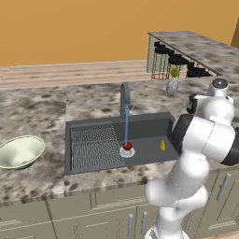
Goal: Pick the bell peppers from the sink and place them in one bowl. Place the lemon wedge in the other bowl. Then turn off the sink faucet.
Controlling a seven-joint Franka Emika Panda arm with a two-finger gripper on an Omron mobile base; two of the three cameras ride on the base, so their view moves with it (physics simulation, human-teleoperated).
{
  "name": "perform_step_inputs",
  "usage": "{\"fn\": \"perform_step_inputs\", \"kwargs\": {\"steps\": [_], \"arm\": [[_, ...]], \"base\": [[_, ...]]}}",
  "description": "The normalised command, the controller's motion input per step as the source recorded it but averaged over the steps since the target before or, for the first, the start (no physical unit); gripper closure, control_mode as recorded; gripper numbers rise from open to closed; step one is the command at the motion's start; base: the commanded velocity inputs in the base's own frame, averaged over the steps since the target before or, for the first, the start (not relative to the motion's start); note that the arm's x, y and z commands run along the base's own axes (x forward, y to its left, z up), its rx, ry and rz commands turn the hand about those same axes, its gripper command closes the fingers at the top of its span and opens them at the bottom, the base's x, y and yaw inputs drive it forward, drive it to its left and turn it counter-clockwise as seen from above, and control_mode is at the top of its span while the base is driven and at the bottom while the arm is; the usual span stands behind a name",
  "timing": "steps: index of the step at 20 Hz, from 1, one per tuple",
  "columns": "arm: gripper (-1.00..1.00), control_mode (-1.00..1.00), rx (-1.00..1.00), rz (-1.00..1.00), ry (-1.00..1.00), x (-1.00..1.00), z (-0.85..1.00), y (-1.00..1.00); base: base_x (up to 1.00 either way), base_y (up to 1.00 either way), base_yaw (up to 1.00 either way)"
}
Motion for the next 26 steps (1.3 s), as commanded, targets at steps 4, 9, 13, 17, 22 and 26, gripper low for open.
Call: {"fn": "perform_step_inputs", "kwargs": {"steps": [4,9,13,17,22,26], "arm": [[-1.00,-1.00,0.03,0.10,0.17,-0.05,0.18,0.97],[-1.00,-1.00,0.10,0.13,0.27,0.00,0.11,0.88],[-1.00,-1.00,0.21,0.19,0.30,0.00,0.00,0.57],[-1.00,-1.00,0.28,0.25,0.29,0.00,-0.02,0.53],[-1.00,-1.00,0.19,0.31,0.07,0.00,-0.52,0.60],[-1.00,-1.00,0.07,0.27,-0.18,0.01,-0.83,0.63]], "base": [[0.00,0.00,0.00],[0.00,0.00,0.00],[0.00,0.00,0.00],[0.00,0.00,0.00],[0.00,0.00,0.00],[0.00,0.00,0.00]]}}
